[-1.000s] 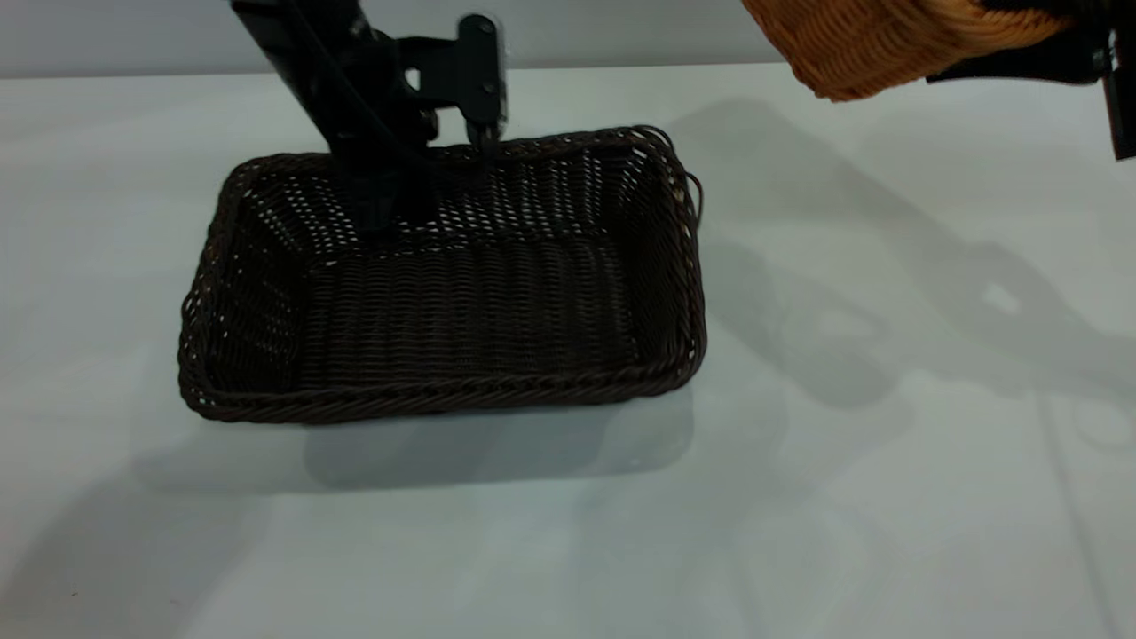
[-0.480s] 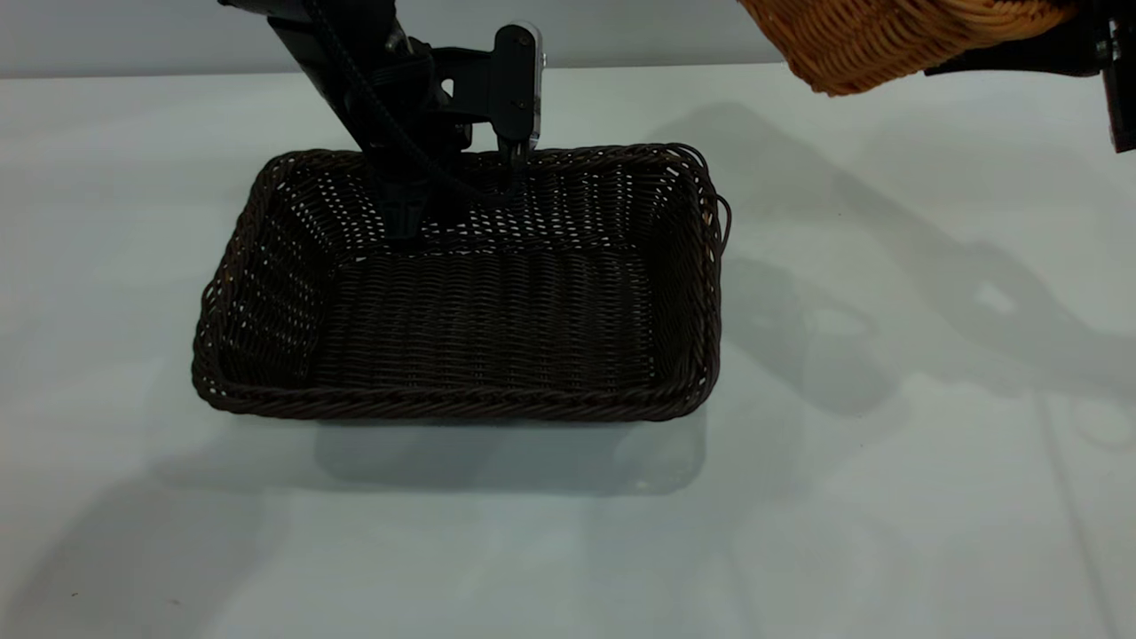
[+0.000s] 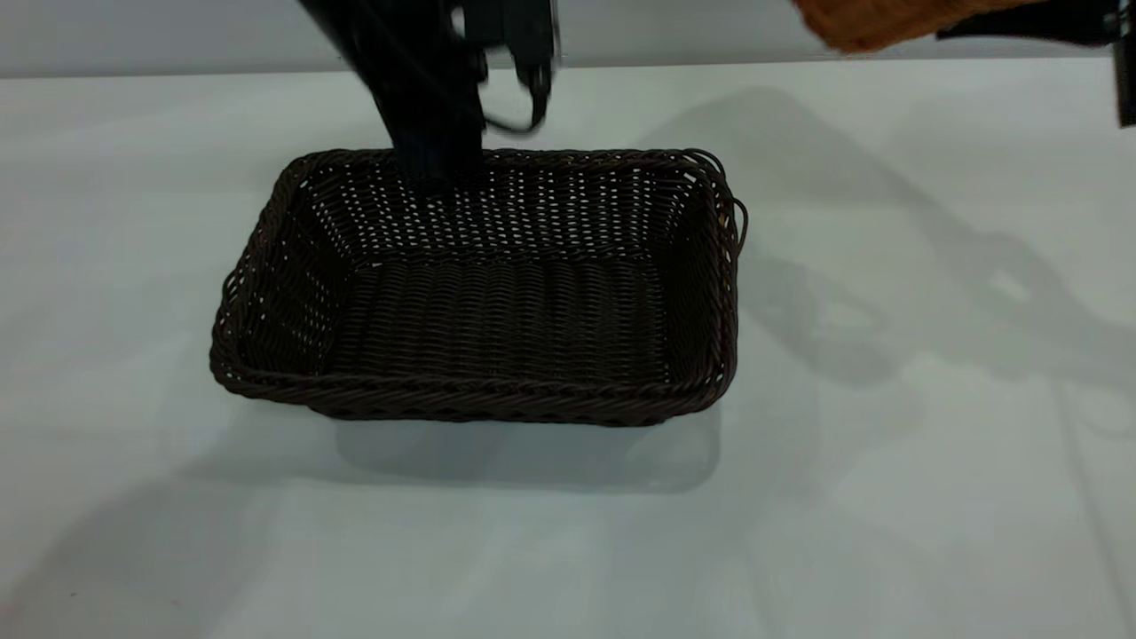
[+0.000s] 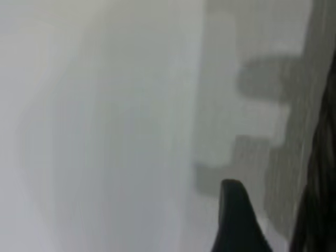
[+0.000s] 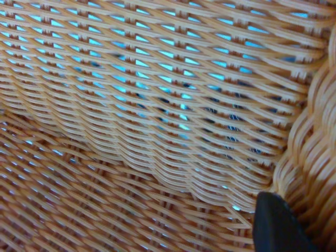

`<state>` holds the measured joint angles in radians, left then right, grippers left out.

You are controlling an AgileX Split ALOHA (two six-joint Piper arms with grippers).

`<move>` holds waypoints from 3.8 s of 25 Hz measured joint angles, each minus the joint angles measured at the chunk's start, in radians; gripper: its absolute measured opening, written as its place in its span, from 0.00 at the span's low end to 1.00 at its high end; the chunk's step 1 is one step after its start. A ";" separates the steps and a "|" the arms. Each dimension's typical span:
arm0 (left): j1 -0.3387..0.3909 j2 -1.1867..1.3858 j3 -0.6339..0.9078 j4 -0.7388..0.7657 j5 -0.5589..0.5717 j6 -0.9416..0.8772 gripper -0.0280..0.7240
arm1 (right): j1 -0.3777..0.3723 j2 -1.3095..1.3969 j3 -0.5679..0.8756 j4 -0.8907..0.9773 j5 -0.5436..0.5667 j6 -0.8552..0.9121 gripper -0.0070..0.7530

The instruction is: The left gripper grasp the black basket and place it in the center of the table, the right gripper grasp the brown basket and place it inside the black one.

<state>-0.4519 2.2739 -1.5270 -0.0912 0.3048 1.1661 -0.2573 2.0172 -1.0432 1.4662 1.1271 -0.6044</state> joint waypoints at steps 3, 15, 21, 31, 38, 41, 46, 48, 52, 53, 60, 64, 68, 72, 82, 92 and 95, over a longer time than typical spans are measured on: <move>0.000 -0.113 0.000 0.001 0.124 -0.001 0.59 | -0.039 0.000 -0.058 0.008 0.000 0.013 0.14; 0.078 -0.693 0.001 0.003 0.299 -0.143 0.53 | 0.247 -0.002 -0.126 -0.321 0.003 0.095 0.14; 0.082 -0.854 0.001 0.004 0.348 -0.287 0.52 | 0.501 -0.003 -0.126 -0.411 -0.124 0.142 0.14; 0.082 -0.924 0.003 0.003 0.387 -0.322 0.52 | 0.655 0.028 -0.126 -0.600 -0.383 0.278 0.14; 0.082 -0.924 0.021 0.003 0.394 -0.354 0.52 | 0.655 0.108 -0.141 -0.613 -0.420 0.282 0.14; 0.082 -0.924 0.021 0.002 0.407 -0.356 0.52 | 0.655 0.140 -0.183 -0.640 -0.422 0.282 0.14; 0.082 -0.924 0.021 0.002 0.436 -0.358 0.52 | 0.655 0.197 -0.259 -0.721 -0.397 0.282 0.14; 0.082 -0.924 0.021 0.002 0.439 -0.358 0.52 | 0.655 0.211 -0.280 -0.768 -0.385 0.292 0.15; 0.082 -0.924 0.021 0.002 0.444 -0.359 0.52 | 0.655 0.214 -0.301 -0.822 -0.366 0.332 0.20; 0.082 -0.924 0.021 0.002 0.446 -0.359 0.52 | 0.655 0.214 -0.308 -0.828 -0.360 0.338 0.23; 0.082 -0.924 0.021 0.002 0.496 -0.361 0.52 | 0.656 0.214 -0.418 -0.872 -0.205 0.328 0.70; 0.082 -0.939 0.022 0.002 0.530 -0.361 0.52 | 0.656 0.214 -0.500 -0.948 -0.064 0.322 0.83; 0.082 -0.977 0.022 0.002 0.542 -0.361 0.52 | 0.656 0.214 -0.561 -1.032 0.035 0.358 0.81; 0.082 -1.018 0.022 0.002 0.546 -0.361 0.52 | 0.656 0.213 -0.615 -1.098 0.071 0.422 0.74; 0.082 -1.185 0.022 0.063 0.747 -0.520 0.52 | 0.656 -0.091 -0.638 -1.148 0.084 0.518 0.70; 0.082 -1.370 0.043 0.316 0.863 -0.907 0.52 | 0.656 -0.675 -0.499 -1.148 0.119 0.554 0.70; 0.082 -1.419 0.115 0.319 0.863 -0.968 0.52 | 0.656 -0.843 -0.384 -1.164 0.127 0.559 0.70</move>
<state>-0.3701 0.8545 -1.4118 0.2275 1.1675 0.1983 0.3989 1.1740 -1.4274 0.3017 1.2542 -0.0452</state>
